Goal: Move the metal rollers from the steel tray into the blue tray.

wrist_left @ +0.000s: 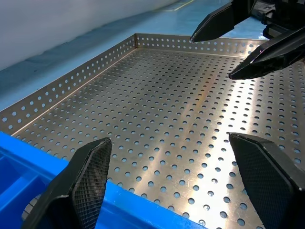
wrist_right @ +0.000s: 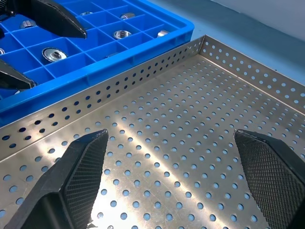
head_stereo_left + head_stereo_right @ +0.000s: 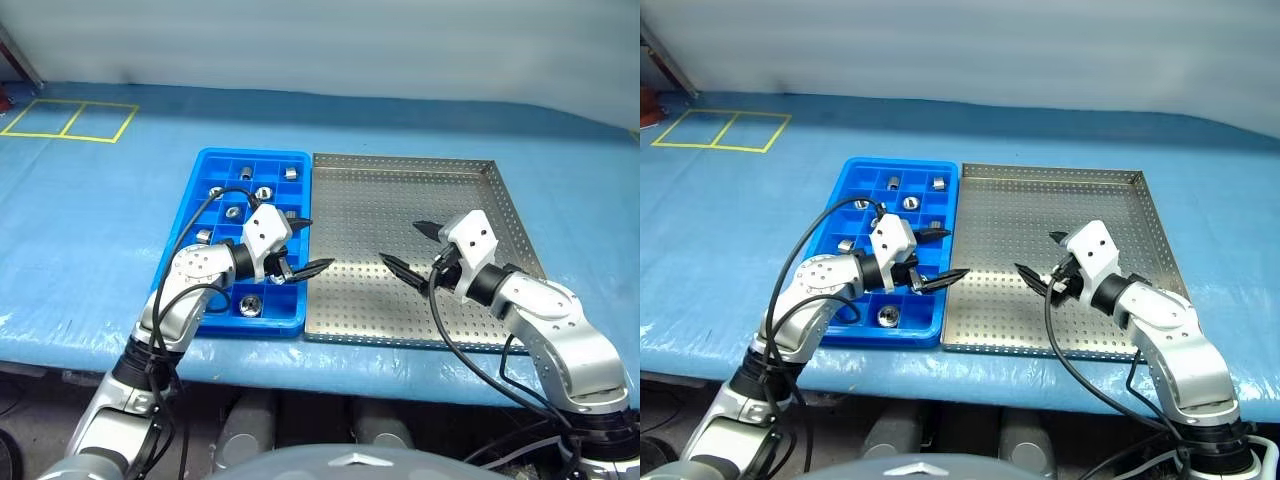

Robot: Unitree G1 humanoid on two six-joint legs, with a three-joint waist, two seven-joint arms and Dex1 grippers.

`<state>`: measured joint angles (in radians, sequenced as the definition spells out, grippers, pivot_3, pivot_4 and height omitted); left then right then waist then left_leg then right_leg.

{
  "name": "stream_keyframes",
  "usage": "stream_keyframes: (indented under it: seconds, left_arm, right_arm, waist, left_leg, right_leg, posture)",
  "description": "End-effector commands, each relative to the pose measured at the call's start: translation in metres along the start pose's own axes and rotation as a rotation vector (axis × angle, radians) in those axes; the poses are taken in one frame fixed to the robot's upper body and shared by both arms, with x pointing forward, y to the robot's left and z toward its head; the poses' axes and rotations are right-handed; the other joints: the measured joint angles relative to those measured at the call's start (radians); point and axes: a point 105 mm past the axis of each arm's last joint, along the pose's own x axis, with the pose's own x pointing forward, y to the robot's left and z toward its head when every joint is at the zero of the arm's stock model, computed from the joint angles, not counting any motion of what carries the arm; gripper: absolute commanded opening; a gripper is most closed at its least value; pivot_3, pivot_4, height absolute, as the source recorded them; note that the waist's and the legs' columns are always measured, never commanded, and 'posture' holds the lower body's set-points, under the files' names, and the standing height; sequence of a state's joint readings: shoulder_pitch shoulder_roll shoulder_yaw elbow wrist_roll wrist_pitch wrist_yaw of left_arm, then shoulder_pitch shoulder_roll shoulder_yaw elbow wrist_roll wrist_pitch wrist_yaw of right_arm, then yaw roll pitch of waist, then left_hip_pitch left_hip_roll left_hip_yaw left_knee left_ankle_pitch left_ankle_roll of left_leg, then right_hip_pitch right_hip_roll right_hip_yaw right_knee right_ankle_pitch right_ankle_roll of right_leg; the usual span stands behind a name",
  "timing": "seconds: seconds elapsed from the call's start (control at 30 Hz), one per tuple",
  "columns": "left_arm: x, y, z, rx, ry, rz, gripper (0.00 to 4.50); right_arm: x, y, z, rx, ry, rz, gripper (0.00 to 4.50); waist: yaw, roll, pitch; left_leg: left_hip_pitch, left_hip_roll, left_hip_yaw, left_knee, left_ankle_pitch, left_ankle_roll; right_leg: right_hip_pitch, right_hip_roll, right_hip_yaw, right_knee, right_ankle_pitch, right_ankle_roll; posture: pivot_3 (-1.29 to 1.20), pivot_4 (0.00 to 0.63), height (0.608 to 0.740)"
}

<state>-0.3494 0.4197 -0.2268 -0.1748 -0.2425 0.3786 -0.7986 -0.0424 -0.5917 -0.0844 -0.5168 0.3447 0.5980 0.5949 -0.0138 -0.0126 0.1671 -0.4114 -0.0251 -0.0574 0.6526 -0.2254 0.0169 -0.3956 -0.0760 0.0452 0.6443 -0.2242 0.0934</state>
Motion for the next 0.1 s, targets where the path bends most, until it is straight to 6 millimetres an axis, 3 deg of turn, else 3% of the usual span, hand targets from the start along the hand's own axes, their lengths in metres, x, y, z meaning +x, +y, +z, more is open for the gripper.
stream_keyframes:
  seconds: [0.03,0.1]
  left_arm:
    - [0.0004,0.0005,0.0056,0.021,-0.016,0.007,4.27]
    - [-0.0001,0.0003,0.0052,0.022,-0.014,0.004,4.27]
  right_arm:
    - [-0.0005,0.0022,0.0114,-0.039,-0.041,0.004,4.47]
    - [-0.0002,0.0027,0.0113,-0.039,-0.041,0.005,4.47]
  waist:
    - [0.0,0.0,0.0]
    - [0.0,0.0,0.0]
  left_leg:
    - [0.0,0.0,0.0,0.0,0.0,0.0]
    - [0.0,0.0,0.0,0.0,0.0,0.0]
  right_leg:
    - [0.0,0.0,0.0,0.0,0.0,0.0]
    - [0.0,0.0,0.0,0.0,0.0,0.0]
  posture:
    - [-0.01,0.15,0.74]
    - [-0.01,0.15,0.74]
